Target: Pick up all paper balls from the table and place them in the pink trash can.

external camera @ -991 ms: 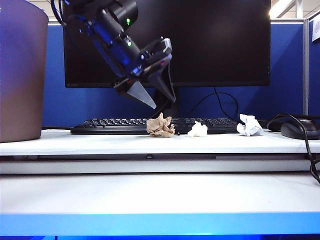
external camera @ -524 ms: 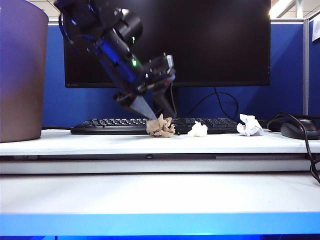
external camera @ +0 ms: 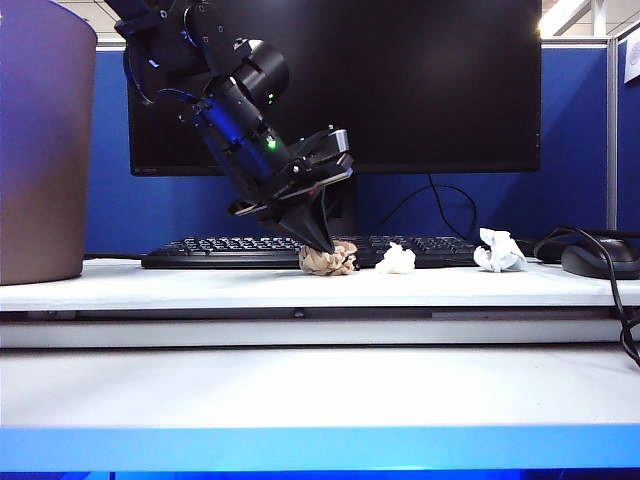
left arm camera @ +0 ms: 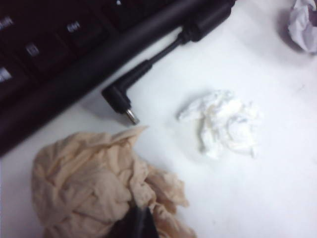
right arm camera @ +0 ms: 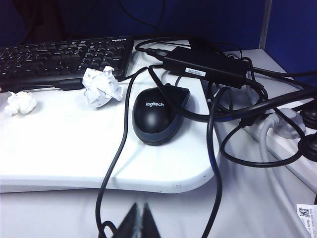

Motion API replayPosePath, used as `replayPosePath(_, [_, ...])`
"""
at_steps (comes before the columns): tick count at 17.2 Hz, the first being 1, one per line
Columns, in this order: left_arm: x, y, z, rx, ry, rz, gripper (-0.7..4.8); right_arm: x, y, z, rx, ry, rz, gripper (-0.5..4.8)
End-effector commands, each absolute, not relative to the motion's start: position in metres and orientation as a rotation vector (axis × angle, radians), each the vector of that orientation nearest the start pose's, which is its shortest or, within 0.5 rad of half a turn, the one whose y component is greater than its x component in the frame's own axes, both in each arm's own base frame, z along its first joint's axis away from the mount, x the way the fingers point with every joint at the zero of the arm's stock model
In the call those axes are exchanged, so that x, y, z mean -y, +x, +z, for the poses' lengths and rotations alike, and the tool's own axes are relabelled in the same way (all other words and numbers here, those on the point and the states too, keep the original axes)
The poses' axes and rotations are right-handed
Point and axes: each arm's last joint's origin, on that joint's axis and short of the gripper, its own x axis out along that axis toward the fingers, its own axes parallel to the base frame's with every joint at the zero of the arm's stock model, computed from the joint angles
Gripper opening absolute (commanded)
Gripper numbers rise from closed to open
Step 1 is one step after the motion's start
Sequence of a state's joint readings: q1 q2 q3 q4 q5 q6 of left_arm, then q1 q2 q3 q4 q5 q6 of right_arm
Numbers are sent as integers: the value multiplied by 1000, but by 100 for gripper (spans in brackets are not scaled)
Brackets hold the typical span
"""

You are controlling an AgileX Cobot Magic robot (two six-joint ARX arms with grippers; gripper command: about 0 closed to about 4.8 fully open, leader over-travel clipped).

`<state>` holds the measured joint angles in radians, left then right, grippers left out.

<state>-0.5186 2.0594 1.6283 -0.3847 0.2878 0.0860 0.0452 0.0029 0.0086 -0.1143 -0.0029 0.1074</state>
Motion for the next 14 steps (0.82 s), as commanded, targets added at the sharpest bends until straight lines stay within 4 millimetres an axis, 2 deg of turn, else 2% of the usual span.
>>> replayPosePath(1, [233,392,218,-818,176,-796,-5,-4,97,156,-98,102,42,-5])
replayPosePath(3, [233,391,219,-829,160,-790,-5,-4,97,156,-98,102,42,-5])
replayPosePath(6, [230,386,233,-814,142,-785,-5,-4,97,156,-98,102,42,-5])
replayPosePath(10, [221,371,282,-700,138,-773,-5,-4,97,156,-98,102,42,-5])
replayPosePath(13, [206,349,331,-579,170,-736,-5,-4,97,156,-98,102,42,-5])
replayPosePath(14, [203,343,341,-552,179,-724,-5,-4,97,156,-98,102,42,-5])
